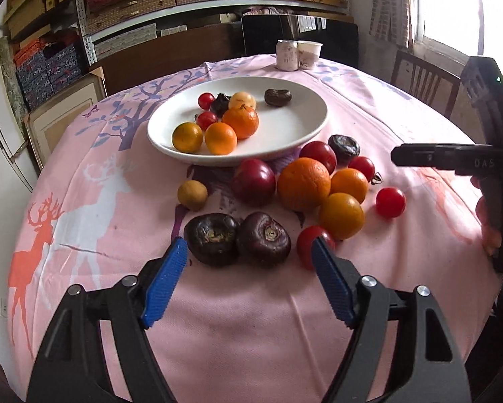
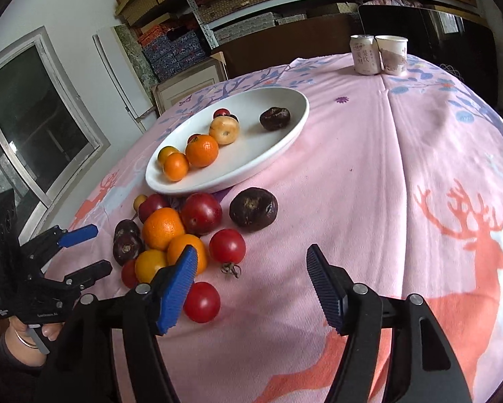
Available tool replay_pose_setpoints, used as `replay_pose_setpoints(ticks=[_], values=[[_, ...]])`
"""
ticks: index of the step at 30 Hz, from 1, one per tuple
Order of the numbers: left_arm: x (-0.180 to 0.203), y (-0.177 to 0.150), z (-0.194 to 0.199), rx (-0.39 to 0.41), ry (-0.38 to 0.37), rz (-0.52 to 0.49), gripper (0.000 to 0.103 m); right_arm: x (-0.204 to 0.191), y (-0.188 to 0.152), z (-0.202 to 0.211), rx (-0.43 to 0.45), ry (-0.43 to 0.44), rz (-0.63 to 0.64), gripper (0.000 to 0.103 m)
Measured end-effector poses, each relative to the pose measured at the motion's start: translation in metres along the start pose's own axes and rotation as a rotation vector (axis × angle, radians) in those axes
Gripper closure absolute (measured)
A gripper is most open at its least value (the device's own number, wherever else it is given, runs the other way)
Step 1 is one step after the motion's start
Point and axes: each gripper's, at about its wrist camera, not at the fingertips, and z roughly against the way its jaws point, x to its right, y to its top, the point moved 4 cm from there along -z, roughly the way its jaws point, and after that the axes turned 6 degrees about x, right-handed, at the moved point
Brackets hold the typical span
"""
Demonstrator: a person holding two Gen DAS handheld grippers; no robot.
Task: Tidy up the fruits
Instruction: 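Grasp a dark purple fruit with the left tool while the right tool grasps a red tomato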
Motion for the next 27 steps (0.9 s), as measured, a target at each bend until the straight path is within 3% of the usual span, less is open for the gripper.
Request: replay_pose_setpoints(ticks=[1, 3, 10, 14, 20, 21, 22, 27], values=[[0.001, -0.002, -0.005, -0.024, -0.008, -0.004, 0.055, 0.002, 0.000, 0.002, 0.013, 0.001, -0.007, 0.033], [0.002, -0.006, -0.013, -0.060, -0.011, -0.008, 0.065, 0.004, 0.000, 0.002, 0.013, 0.003, -0.016, 0.032], [0.008, -0.002, -0.017, -0.052, -0.003, -0.073, 0.066, 0.007, -0.002, 0.002, 0.011, 0.016, -0.040, 0.032], [0.012, 0.007, -0.026, -0.058, -0.016, -0.085, 0.059, 0.007, -0.002, 0.002, 0.011, 0.020, -0.040, 0.032], [0.005, 0.018, -0.040, -0.063, -0.071, -0.024, 0.053, 0.009, -0.001, 0.002, 0.013, 0.026, -0.053, 0.032], [0.005, 0.018, -0.041, -0.064, -0.077, -0.021, 0.055, 0.009, -0.001, 0.001, 0.011, 0.027, -0.055, 0.032], [0.005, 0.018, -0.042, -0.066, -0.081, -0.016, 0.064, 0.009, -0.001, 0.001, 0.011, 0.028, -0.055, 0.032], [-0.006, 0.012, -0.037, -0.096, -0.175, 0.089, 0.064, 0.009, -0.002, 0.002, 0.011, 0.032, -0.056, 0.032]])
